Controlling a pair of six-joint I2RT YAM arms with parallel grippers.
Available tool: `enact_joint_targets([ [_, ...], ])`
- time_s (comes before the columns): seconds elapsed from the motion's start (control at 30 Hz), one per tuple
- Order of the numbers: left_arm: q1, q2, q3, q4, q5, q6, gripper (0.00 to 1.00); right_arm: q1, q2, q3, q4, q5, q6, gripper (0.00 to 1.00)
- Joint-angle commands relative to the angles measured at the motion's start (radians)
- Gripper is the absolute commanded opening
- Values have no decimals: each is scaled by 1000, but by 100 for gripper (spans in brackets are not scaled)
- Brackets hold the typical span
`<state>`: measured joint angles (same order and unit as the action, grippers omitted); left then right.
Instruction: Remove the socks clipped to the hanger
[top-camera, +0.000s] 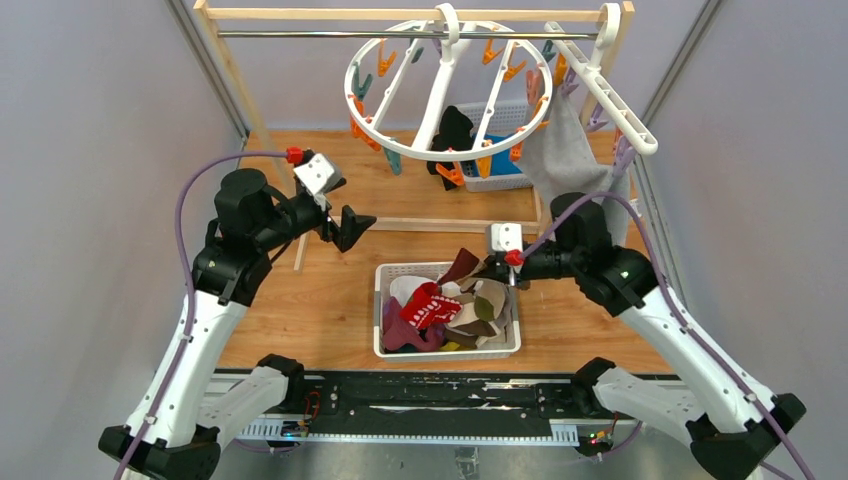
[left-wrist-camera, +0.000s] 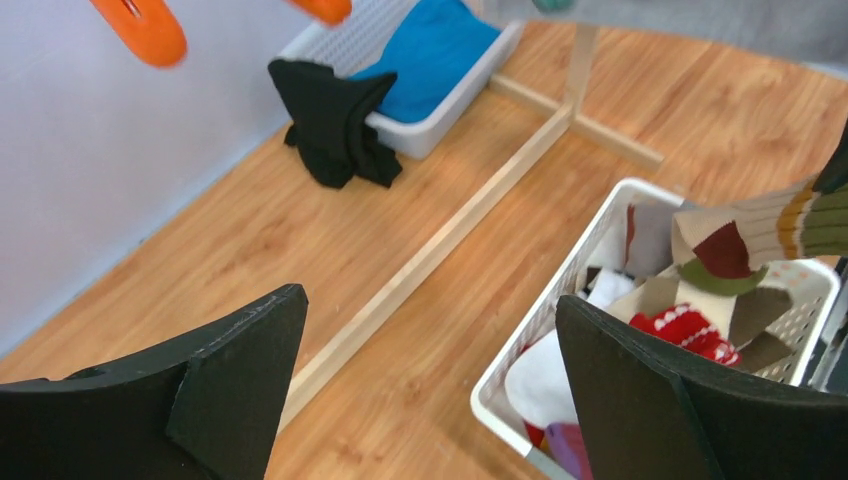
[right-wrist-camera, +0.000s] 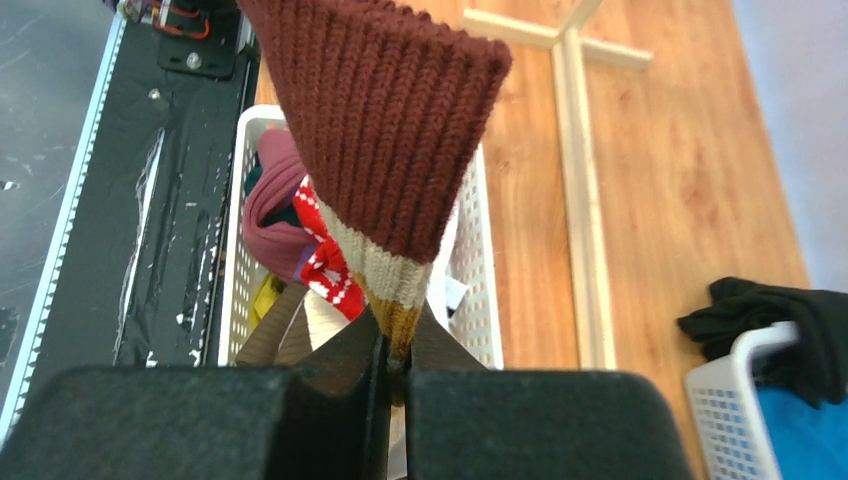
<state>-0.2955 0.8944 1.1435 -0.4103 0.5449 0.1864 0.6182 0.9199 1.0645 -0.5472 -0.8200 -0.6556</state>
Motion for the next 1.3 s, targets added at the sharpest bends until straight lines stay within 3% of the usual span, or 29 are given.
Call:
enact_joint_targets([
  [0.0,6,-17,-24,-84,-45,111,100,64,71,-61,35,81,-10,0],
  [0.37,7,-43,-46,-94,-74,150,100,330,394,-77,99,371,-93,0],
  [0.73,7,-52,-42,-105,-152,167,100,373,772,81,47,592,-37,5],
  [0.97,8,-56,-39,-124,-330,139,100,368,747,94,43,623,-17,29],
  [1.07,10,-66,-53,-110,-377,131,100,357,664,69,43,648,-6,52],
  [1.17,14,-68,-66,-94,-375,118,100,337,564,37,41,641,-7,69],
  [1.27,22,-65,-76,-80,-366,103,100,321,451,8,31,597,-7,70],
])
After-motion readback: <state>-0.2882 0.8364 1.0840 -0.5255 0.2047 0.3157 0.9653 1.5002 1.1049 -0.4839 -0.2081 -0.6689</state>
